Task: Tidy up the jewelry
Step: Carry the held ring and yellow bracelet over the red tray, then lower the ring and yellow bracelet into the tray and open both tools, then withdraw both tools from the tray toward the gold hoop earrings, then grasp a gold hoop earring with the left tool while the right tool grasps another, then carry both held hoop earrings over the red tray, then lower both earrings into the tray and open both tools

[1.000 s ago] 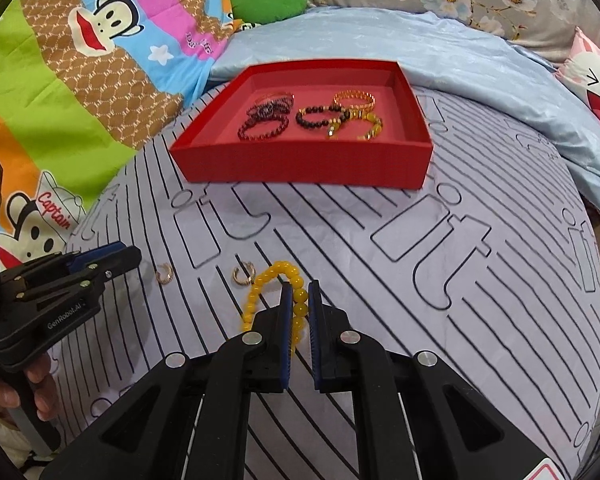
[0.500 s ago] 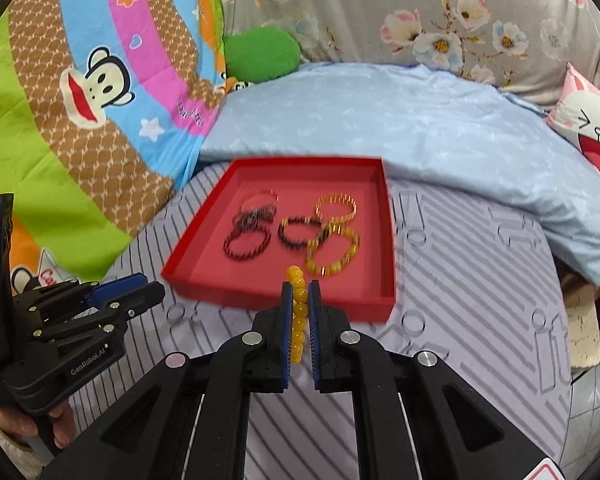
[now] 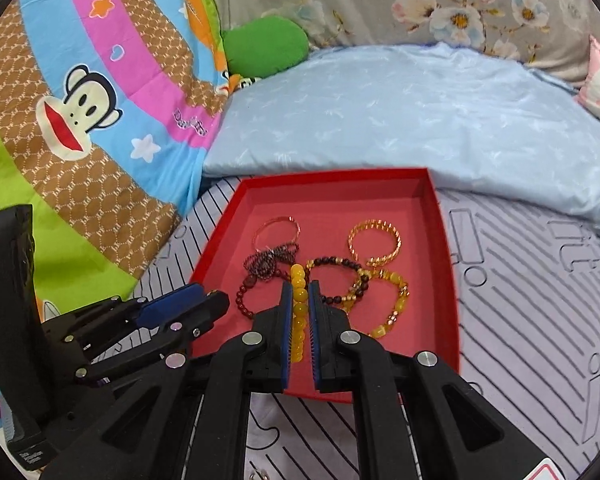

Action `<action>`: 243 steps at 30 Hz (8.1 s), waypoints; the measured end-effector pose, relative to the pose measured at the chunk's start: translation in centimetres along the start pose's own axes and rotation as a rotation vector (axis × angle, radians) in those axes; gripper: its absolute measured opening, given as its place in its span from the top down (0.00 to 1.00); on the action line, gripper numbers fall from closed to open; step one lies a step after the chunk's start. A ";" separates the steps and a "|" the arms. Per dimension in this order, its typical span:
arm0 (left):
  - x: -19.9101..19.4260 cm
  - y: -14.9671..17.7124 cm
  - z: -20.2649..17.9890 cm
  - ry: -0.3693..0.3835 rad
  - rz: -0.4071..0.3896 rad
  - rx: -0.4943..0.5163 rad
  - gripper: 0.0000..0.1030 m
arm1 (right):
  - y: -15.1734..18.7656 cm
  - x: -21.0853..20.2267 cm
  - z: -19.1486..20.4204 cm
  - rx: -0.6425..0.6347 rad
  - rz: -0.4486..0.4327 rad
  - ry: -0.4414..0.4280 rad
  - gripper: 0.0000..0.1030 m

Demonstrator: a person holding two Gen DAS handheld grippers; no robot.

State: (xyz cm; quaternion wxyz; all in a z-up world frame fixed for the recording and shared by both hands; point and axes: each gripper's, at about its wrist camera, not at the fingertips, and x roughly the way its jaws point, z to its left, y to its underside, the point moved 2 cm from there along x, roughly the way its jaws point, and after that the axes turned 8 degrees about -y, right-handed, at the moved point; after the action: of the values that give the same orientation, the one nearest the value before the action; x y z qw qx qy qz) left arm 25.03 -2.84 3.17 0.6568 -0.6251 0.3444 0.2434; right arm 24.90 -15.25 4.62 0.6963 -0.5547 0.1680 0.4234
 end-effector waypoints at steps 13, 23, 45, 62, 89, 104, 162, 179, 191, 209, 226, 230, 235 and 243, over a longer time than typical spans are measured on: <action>3.4 2.1 -0.3 -0.006 0.071 -0.003 0.79 | 2.9 3.6 -2.5 0.005 0.092 0.090 0.93; 3.9 2.4 -0.4 -0.001 0.078 -0.012 0.79 | 2.9 4.5 -1.9 -0.031 0.095 0.110 0.92; 0.8 1.7 -1.3 -0.015 0.022 -0.003 0.68 | 2.6 0.2 -0.3 -0.055 0.009 0.113 0.82; -3.7 4.3 -0.3 -0.019 0.000 0.002 0.67 | 6.0 -3.7 1.2 -0.066 0.003 0.104 0.81; -6.2 12.6 1.7 -0.045 0.094 -0.040 0.67 | 14.3 -3.3 3.5 -0.078 0.119 0.070 0.81; -6.6 15.9 2.3 -0.046 0.135 -0.033 0.58 | 15.6 -1.3 4.9 -0.113 0.169 0.048 0.74; -5.0 15.0 0.1 -0.024 0.140 0.009 0.81 | 14.8 -2.7 3.0 -0.093 0.124 0.087 0.85; -5.6 10.1 -1.2 0.010 0.062 0.019 0.81 | 11.0 -3.5 3.3 -0.122 0.053 0.087 0.85; -3.8 4.3 -2.2 0.002 0.001 0.034 0.81 | 5.4 -2.9 1.8 -0.125 -0.013 0.120 0.84; 2.9 -5.7 -1.8 -0.056 -0.040 0.037 0.81 | -4.6 1.9 -2.0 -0.077 -0.053 0.130 0.84; 9.1 -8.1 -1.0 -0.095 0.024 0.024 0.81 | -7.0 8.1 -5.3 -0.006 0.019 0.118 0.84; 9.8 -7.9 -0.8 -0.098 0.036 0.019 0.81 | -6.9 9.0 -5.7 -0.006 0.031 0.128 0.84; 10.5 -7.6 -0.7 -0.109 0.045 0.016 0.81 | -6.9 9.2 -5.6 -0.018 0.032 0.138 0.84; 10.2 -7.6 -0.4 -0.137 0.032 0.003 0.72 | -6.9 8.9 -5.3 -0.038 0.013 0.174 0.69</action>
State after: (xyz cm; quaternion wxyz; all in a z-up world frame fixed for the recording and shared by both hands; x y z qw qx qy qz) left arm 37.26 -5.16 0.39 0.6759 -0.6003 0.3090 0.2957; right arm 36.73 -16.72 0.97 0.6658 -0.6013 0.2233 0.3811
